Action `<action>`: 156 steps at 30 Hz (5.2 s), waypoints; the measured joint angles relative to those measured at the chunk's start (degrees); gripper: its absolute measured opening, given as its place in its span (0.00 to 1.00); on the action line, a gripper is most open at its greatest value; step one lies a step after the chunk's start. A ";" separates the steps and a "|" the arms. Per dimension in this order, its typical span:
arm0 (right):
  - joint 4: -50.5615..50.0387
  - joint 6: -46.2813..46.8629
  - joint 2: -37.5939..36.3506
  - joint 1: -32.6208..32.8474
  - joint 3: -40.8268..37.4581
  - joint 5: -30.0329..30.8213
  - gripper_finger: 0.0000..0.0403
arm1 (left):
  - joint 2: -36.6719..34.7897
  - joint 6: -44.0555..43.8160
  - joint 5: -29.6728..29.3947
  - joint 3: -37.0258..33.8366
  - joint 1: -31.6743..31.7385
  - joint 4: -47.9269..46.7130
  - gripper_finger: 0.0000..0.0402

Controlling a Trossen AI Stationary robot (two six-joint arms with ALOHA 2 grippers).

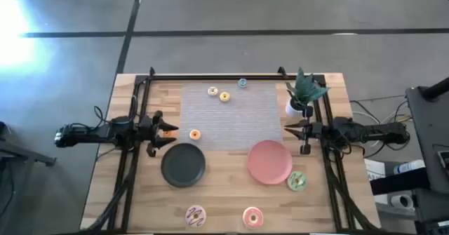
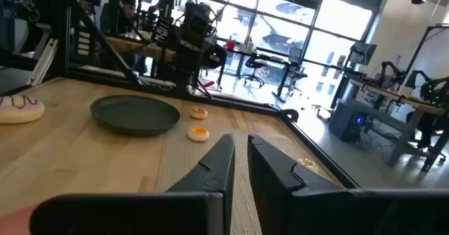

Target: Pick & Place donuts

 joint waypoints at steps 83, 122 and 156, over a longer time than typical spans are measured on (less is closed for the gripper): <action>-60.50 79.14 67.19 17.81 48.72 -25.35 0.38 | 0.02 0.00 0.00 0.00 0.00 0.00 0.51; -35.81 78.34 71.32 29.58 27.37 -20.42 0.41 | 0.11 0.00 0.00 -0.02 0.00 0.00 0.51; -27.48 70.66 73.85 12.01 32.73 -23.11 0.29 | 0.13 0.00 0.00 0.00 0.00 0.00 0.51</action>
